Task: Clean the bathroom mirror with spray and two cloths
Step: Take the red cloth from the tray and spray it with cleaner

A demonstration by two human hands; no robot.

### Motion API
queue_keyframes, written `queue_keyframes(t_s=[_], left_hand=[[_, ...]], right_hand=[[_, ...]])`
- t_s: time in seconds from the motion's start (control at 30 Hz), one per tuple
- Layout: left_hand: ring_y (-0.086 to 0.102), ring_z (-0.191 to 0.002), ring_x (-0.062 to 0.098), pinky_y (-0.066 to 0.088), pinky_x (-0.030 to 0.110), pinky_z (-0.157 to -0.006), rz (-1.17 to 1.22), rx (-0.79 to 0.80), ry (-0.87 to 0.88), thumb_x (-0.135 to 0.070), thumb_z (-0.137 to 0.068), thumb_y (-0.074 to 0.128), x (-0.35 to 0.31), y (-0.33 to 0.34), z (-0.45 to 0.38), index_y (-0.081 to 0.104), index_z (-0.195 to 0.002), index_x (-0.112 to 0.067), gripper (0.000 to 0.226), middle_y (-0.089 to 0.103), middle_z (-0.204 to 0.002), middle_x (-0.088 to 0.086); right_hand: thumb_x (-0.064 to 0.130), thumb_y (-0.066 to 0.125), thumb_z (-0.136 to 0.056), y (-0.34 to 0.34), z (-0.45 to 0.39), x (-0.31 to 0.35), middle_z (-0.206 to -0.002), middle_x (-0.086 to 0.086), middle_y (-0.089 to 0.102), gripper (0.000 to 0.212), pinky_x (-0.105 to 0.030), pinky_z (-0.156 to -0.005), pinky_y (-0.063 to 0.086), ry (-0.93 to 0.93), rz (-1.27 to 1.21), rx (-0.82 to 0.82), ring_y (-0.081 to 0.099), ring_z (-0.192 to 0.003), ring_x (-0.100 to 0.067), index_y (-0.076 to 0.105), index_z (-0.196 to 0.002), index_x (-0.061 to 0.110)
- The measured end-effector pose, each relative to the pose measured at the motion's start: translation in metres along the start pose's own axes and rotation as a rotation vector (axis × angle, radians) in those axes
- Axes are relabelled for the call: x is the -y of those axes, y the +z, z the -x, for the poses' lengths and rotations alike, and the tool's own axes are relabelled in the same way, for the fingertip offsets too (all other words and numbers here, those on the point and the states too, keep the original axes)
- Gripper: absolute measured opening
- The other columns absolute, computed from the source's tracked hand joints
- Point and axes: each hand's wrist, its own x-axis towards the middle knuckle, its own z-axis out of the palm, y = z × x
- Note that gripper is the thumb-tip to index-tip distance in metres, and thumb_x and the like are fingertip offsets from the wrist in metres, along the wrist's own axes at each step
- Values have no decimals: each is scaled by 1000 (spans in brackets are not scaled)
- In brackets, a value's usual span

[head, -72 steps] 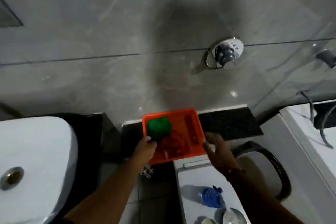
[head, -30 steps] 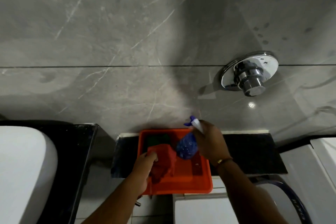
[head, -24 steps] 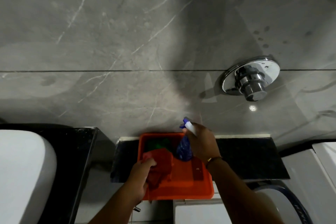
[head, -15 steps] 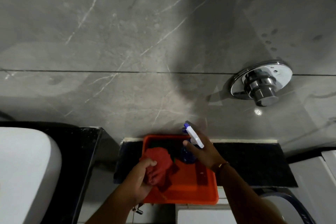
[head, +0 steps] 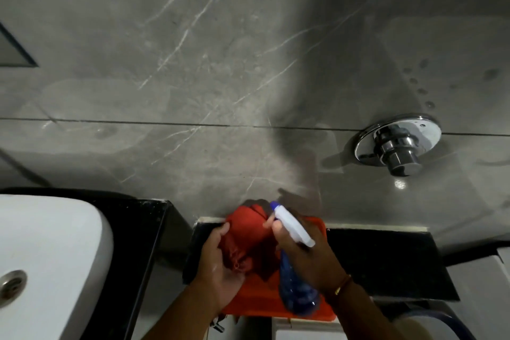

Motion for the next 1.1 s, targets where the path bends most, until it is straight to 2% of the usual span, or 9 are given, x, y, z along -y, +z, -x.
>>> queue_keyframes(t_s=[0.07, 0.2, 0.33, 0.43, 0.5, 0.63, 0.8, 0.93, 1.1], left_hand=[[72, -106, 39, 57, 48, -95, -10, 2, 22, -45, -102, 56, -6, 10, 10, 76, -124, -6, 49, 84, -106, 21], [71, -117, 44, 55, 54, -101, -3, -20, 30, -53, -103, 53, -12, 14, 19, 74, -128, -4, 60, 80, -119, 26], [73, -109, 42, 56, 50, -94, -37, 11, 50, -49, -105, 52, -15, 18, 35, 77, -117, -3, 54, 83, -108, 24], [72, -112, 43, 54, 52, -101, -31, 25, 45, -50, -103, 55, -19, 18, 45, 77, -118, -2, 55, 80, -116, 27], [73, -112, 43, 55, 52, -101, -43, 40, 42, -50, -102, 55, -20, 16, 50, 78, -119, -1, 56, 80, -117, 27], [72, -118, 44, 53, 55, -108, -76, 46, 50, -47, -99, 60, -21, 10, 56, 76, -126, -1, 55, 78, -123, 27], [70, -124, 44, 49, 58, -116, -95, 44, 76, -44, -89, 68, -22, 3, 59, 75, -130, -2, 59, 76, -128, 27], [67, -130, 46, 43, 63, -122, -99, 57, 66, -49, -84, 70, -22, -1, 57, 73, -133, -4, 67, 74, -133, 27], [68, -127, 46, 47, 60, -118, -86, 64, 98, -45, -97, 62, -26, -1, 56, 70, -135, -1, 58, 76, -129, 27]], right_hand=[[80, 44, -95, 5, 5, 11, -93, 1, 78, 59, -40, -85, 60, 12, 194, 33, 74, -86, -12, 73, -105, 29], [80, 32, -98, 15, 18, 24, -84, -2, 75, 54, -38, -70, 57, -98, 466, 74, 71, -78, -16, 63, -113, 38], [89, 12, -88, 18, 25, 33, -109, 6, 77, 86, -11, -80, 44, -55, 539, 200, 66, -105, -8, 68, -131, 40], [101, 2, -74, 21, 28, 42, -107, 6, 76, 104, -23, -85, 50, -6, 524, 185, 67, -104, -10, 69, -125, 39], [99, 5, -76, 23, 29, 48, -114, 9, 76, 97, -28, -91, 52, -10, 574, 181, 68, -108, -10, 64, -130, 44], [68, 41, -103, 18, 27, 65, -120, 5, 75, 37, -33, -94, 52, -60, 586, 179, 69, -110, -16, 51, -133, 50], [71, 43, -101, 20, 23, 69, -113, 7, 77, 40, -24, -79, 43, -19, 636, 123, 69, -109, -13, 65, -124, 47], [71, 36, -102, 24, 22, 72, -129, 11, 72, 51, -28, -98, 48, -73, 725, 182, 66, -119, -13, 58, -142, 49], [90, 29, -89, 16, 18, 55, -114, 11, 78, 65, -35, -95, 57, -54, 629, 35, 72, -109, -11, 59, -135, 54]])
